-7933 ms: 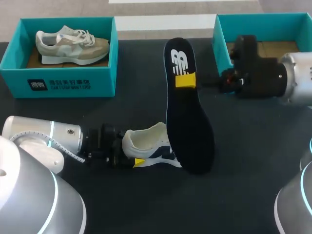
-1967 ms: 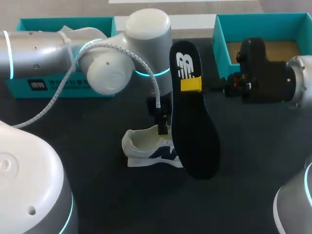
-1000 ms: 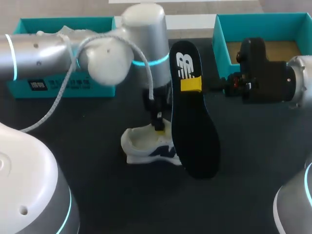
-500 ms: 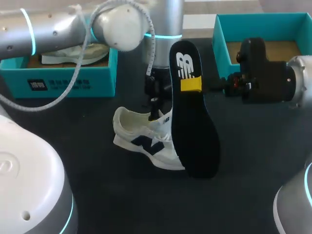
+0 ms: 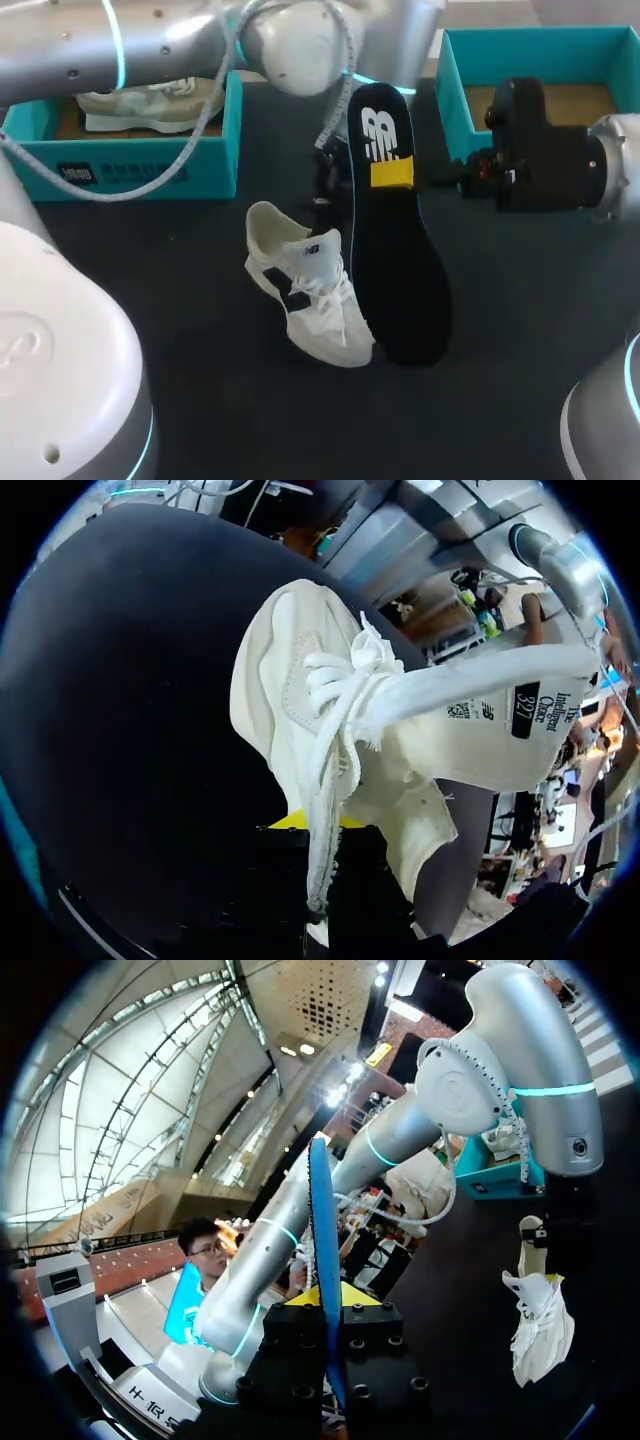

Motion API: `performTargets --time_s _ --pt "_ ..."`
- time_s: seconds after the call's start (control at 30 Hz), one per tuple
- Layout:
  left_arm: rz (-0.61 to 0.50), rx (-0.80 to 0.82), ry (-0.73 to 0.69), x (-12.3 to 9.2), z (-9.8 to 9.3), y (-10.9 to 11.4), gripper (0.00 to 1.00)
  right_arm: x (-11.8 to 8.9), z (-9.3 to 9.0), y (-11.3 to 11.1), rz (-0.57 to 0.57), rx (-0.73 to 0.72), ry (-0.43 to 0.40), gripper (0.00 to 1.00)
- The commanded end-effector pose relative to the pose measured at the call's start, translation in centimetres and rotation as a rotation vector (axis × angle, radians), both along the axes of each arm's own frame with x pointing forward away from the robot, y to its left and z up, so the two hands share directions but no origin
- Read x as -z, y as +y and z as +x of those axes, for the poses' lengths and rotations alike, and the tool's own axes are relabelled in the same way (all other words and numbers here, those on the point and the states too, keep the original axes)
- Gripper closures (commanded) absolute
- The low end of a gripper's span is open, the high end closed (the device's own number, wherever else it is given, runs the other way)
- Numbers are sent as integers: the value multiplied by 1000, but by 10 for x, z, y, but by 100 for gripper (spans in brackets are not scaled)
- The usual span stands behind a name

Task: Take the shoe out of the shoebox, open the shoe tongue, remove and reinsert the insole, then place the shoe into the shoebox

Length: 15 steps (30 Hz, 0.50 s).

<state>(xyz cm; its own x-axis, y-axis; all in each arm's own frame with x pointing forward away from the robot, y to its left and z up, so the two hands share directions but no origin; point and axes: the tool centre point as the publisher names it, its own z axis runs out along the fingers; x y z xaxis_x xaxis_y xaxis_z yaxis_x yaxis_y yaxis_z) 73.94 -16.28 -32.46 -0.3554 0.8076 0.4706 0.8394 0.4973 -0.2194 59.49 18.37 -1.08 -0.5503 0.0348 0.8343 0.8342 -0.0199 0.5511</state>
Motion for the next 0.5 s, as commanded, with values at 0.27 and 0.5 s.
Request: performTargets --time_s 0.27,0.5 --pt "172 440 -70 2 13 -26 100 -2 -4 6 -1 11 1 100" --pt "141 416 -135 6 22 -33 100 -2 -4 6 -1 11 1 100"
